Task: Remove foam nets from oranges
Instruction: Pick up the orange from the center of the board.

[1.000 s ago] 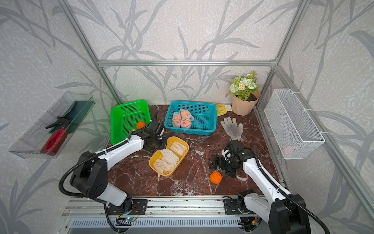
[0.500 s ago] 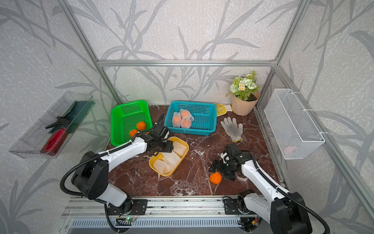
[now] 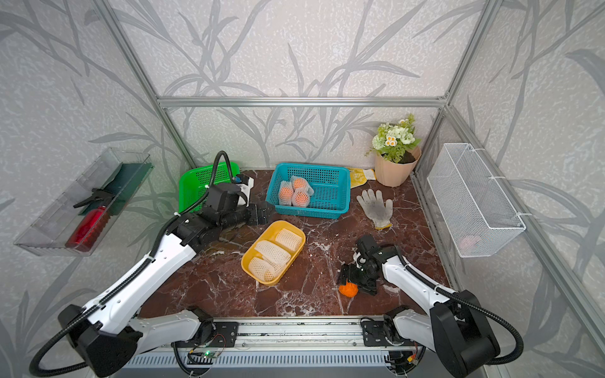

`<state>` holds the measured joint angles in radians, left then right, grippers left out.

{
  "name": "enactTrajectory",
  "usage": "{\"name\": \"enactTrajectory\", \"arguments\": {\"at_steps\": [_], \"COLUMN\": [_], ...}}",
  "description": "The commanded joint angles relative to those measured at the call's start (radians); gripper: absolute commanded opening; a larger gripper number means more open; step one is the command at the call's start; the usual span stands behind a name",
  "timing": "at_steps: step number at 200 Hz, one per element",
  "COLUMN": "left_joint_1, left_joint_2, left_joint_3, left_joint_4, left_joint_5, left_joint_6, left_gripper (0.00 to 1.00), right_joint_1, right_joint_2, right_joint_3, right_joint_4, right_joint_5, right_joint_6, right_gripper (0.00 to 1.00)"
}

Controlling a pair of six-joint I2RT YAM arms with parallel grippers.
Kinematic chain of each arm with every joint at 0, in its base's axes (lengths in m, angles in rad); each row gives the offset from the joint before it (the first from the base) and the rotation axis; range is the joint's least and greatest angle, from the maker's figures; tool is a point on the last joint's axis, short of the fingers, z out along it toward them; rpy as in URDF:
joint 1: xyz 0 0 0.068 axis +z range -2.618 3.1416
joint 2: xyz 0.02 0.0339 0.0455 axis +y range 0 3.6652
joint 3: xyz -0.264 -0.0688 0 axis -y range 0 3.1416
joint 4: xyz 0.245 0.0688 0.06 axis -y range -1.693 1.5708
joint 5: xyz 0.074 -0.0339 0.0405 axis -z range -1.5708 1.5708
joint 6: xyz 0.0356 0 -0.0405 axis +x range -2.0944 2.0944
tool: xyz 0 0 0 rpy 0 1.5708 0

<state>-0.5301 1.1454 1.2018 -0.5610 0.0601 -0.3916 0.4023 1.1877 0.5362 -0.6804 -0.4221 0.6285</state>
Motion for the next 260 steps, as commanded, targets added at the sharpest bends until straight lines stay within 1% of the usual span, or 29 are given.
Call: {"name": "enactTrajectory", "arguments": {"at_steps": [1, 19, 30, 48, 70, 77, 85, 97, 110, 124, 148, 164, 182, 206, 232, 248, 260], "left_joint_1": [-0.001, -0.002, -0.002, -0.002, -0.009, -0.024, -0.052, -0.123, -0.190, -0.222, -0.264, -0.279, -0.289, -0.298, -0.301, -0.302, -0.302], "left_joint_2": [-0.097, -0.152, -0.178, -0.210, -0.225, -0.225, -0.226, -0.219, -0.179, -0.106, 0.015, 0.094, 0.174, 0.251, 0.301, 0.315, 0.329], "left_joint_3": [-0.053, -0.100, -0.129, -0.195, -0.306, -0.349, -0.399, -0.481, -0.551, -0.581, -0.587, -0.573, -0.549, -0.519, -0.501, -0.488, -0.477], "left_joint_4": [0.089, 0.124, 0.139, 0.193, 0.330, 0.392, 0.473, 0.590, 0.720, 0.833, 0.951, 0.994, 1.040, 1.064, 1.117, 1.119, 1.122], "left_joint_5": [0.099, 0.170, 0.222, 0.338, 0.501, 0.553, 0.585, 0.582, 0.573, 0.574, 0.562, 0.572, 0.611, 0.629, 0.630, 0.613, 0.627], "left_joint_6": [0.104, 0.166, 0.199, 0.232, 0.231, 0.231, 0.235, 0.259, 0.272, 0.246, 0.227, 0.229, 0.223, 0.216, 0.195, 0.201, 0.198], "left_gripper": [0.96, 0.99, 0.99, 0.99, 0.99, 0.99, 0.99, 0.99, 0.99, 0.99, 0.99, 0.99, 0.99, 0.99, 0.99, 0.99, 0.98], "right_joint_1": [0.009, 0.009, 0.008, 0.007, 0.006, 0.006, 0.006, 0.005, 0.007, 0.009, 0.013, 0.019, 0.033, 0.044, 0.054, 0.063, 0.065], "right_joint_2": [0.003, -0.011, -0.026, -0.051, -0.074, -0.077, -0.076, -0.066, -0.052, -0.046, -0.059, -0.066, -0.068, -0.078, -0.079, -0.079, -0.082], "right_joint_3": [0.005, 0.034, 0.055, 0.101, 0.139, 0.143, 0.143, 0.143, 0.147, 0.161, 0.158, 0.157, 0.151, 0.137, 0.125, 0.111, 0.095], "right_joint_4": [0.021, 0.022, 0.023, 0.029, 0.108, 0.149, 0.204, 0.287, 0.328, 0.327, 0.353, 0.367, 0.381, 0.424, 0.450, 0.476, 0.506], "right_joint_5": [0.009, -0.008, -0.016, -0.040, -0.126, -0.162, -0.206, -0.268, -0.300, -0.305, -0.326, -0.337, -0.349, -0.361, -0.374, -0.383, -0.388], "right_joint_6": [0.031, 0.034, 0.038, 0.049, 0.096, 0.119, 0.148, 0.188, 0.209, 0.208, 0.233, 0.248, 0.262, 0.296, 0.314, 0.330, 0.351], "right_gripper": [0.77, 0.69, 0.68, 0.67, 0.67, 0.67, 0.67, 0.66, 0.65, 0.65, 0.65, 0.65, 0.65, 0.64, 0.64, 0.64, 0.64]}}
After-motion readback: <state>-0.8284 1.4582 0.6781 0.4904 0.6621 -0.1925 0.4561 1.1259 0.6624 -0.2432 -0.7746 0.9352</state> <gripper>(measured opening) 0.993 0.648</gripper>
